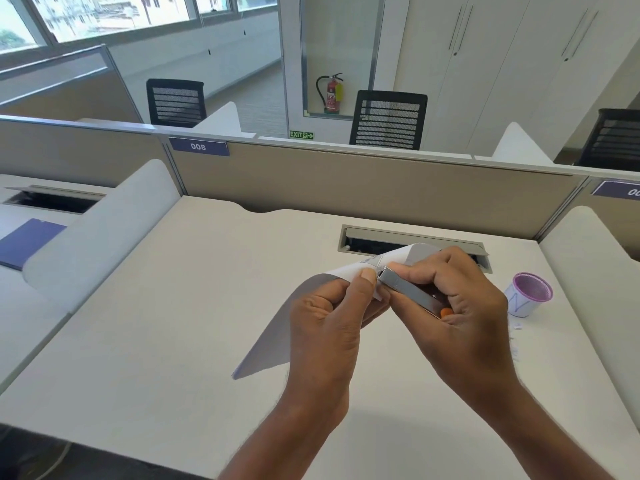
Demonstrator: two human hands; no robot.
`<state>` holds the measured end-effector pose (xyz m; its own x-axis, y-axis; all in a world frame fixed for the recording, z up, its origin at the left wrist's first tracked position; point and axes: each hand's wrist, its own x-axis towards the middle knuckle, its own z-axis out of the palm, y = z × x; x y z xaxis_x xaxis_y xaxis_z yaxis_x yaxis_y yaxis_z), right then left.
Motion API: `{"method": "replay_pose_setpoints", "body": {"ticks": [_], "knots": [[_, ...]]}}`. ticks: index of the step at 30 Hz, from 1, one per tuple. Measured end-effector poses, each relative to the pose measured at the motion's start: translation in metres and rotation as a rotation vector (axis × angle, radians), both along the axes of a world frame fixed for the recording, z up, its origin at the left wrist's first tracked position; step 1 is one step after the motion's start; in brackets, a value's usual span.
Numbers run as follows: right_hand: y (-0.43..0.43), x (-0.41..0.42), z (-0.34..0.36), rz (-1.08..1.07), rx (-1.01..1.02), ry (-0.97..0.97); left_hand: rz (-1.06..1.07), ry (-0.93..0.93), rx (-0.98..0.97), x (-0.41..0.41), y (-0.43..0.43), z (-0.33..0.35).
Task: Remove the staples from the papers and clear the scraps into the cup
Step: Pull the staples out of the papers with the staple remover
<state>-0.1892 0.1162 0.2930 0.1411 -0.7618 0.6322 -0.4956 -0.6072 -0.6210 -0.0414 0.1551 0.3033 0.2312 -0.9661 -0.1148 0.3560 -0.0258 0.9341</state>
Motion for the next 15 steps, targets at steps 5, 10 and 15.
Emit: {"method": "replay_pose_setpoints", "body": {"ticks": [5, 10, 15], "knots": [[-0.003, -0.002, -0.001, 0.036, -0.038, 0.000, -0.016, 0.010, 0.015, 0.002, 0.003, 0.002], [-0.004, -0.002, 0.003, 0.095, -0.029, -0.009, -0.045, 0.034, 0.037, 0.002, 0.004, 0.003], [-0.003, -0.003, 0.010, 0.126, 0.043, -0.105, -0.031, 0.056, 0.036, 0.003, 0.005, 0.009]]}}
